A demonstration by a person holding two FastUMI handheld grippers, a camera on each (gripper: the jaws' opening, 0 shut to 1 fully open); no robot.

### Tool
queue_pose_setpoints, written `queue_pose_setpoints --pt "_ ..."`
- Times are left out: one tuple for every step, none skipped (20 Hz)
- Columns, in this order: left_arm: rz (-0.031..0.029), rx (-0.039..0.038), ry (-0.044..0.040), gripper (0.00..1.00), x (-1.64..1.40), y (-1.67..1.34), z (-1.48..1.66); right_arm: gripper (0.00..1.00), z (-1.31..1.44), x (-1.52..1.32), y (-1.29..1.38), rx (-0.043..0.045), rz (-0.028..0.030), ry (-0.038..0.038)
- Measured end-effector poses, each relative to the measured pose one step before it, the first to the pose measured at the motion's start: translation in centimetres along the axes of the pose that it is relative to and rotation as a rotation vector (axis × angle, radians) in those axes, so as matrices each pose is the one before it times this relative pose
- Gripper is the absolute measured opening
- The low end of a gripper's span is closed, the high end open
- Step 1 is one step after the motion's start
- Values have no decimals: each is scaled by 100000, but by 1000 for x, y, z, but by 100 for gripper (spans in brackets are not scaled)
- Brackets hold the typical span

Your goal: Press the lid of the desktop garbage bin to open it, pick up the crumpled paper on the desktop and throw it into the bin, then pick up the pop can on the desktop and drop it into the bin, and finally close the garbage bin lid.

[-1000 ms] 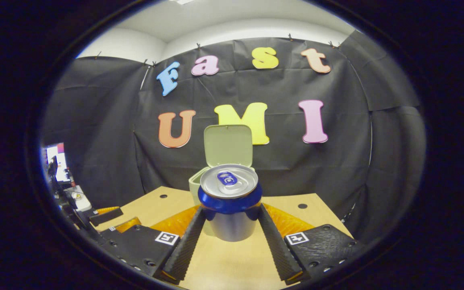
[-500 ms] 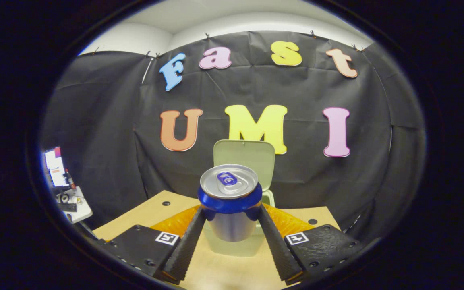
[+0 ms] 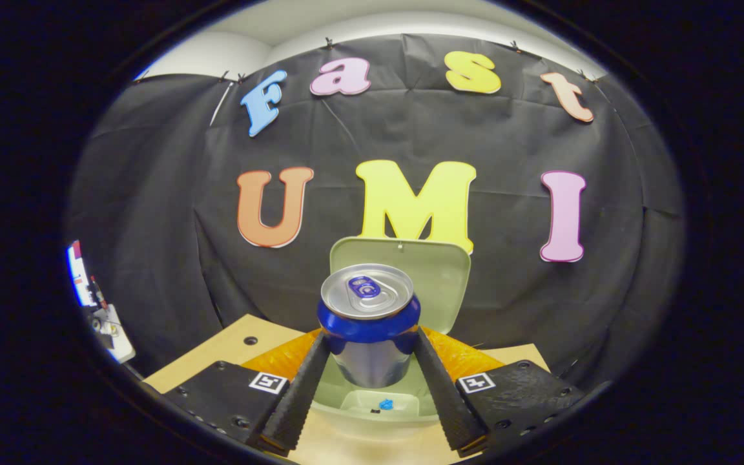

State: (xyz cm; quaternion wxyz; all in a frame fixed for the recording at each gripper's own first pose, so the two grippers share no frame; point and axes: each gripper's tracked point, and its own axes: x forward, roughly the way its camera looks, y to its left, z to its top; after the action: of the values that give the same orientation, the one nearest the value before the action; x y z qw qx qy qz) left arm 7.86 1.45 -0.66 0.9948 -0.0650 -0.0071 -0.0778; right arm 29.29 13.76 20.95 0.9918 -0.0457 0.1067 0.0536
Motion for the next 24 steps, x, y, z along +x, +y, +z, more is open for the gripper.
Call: queue_pose_setpoints --pt "-326 -457 776 99 123 43 -119 81 -580 796 265 -1425 -320 2002" --pt "46 -285 136 99 -76 -3 -104 81 -315 778 115 -1402 -771 1523" --pt "103 -130 17 99 -37 101 125 81 -358 570 -67 -970 -439 1149" --pt "-73 176 -19 99 66 107 -154 81 -247 502 134 -212 -265 910" --pt "-238 68 42 99 -29 -10 -31 81 -138 421 -9 510 -220 404" --pt "-73 91 -65 99 85 180 3 81 -203 277 -36 696 -226 431" --pt "300 -12 148 99 70 95 -22 82 -331 229 -190 575 -663 861" --pt "585 -225 547 99 121 287 -75 81 -168 60 75 358 -224 549" --pt "234 -206 598 99 81 67 -132 82 -4 -14 -46 50 -143 111" --pt "-272 -250 110 99 -171 -40 -143 81 229 -11 -177 125 -652 -625" --pt "-305 -133 -297 99 -160 -115 86 81 131 -48 -606 387 -2682 -779" --pt "11 43 -117 99 -12 83 80 82 107 -39 -710 1072 -2915 -944" --pt "115 80 74 99 20 -41 -76 82 147 -267 -112 650 -533 -893" --pt "-328 160 264 99 91 -52 -94 82 312 -196 103 396 365 -677" --pt "-455 45 25 99 13 -52 -27 82 300 -181 258 216 873 -1042" --pt "-522 -73 27 99 -44 -117 -10 82 218 -241 103 -10 877 -840" --pt "-695 115 335 99 6 -134 -30 83 319 -197 15 -314 245 -888" --pt "-571 39 264 99 -12 -53 -46 82 377 -164 -31 -550 -35 -858" --pt "-383 -97 332 99 -48 18 14 83 209 -259 -161 -529 -405 -930" --pt "-258 -140 305 99 -15 -32 -139 85 395 -195 -174 37 -87 -1366" --pt "2 -51 303 99 45 -10 -113 86 381 -97 -22 43 571 -893" --pt "-70 162 75 99 47 -3 -88 87 409 -60 48 -70 180 -586" --pt "66 164 -61 99 63 21 -49 90 490 -212 -153 193 -169 -1040" --pt "1 77 107 99 -8 19 6 90 568 -55 -148 -321 -677 -965"
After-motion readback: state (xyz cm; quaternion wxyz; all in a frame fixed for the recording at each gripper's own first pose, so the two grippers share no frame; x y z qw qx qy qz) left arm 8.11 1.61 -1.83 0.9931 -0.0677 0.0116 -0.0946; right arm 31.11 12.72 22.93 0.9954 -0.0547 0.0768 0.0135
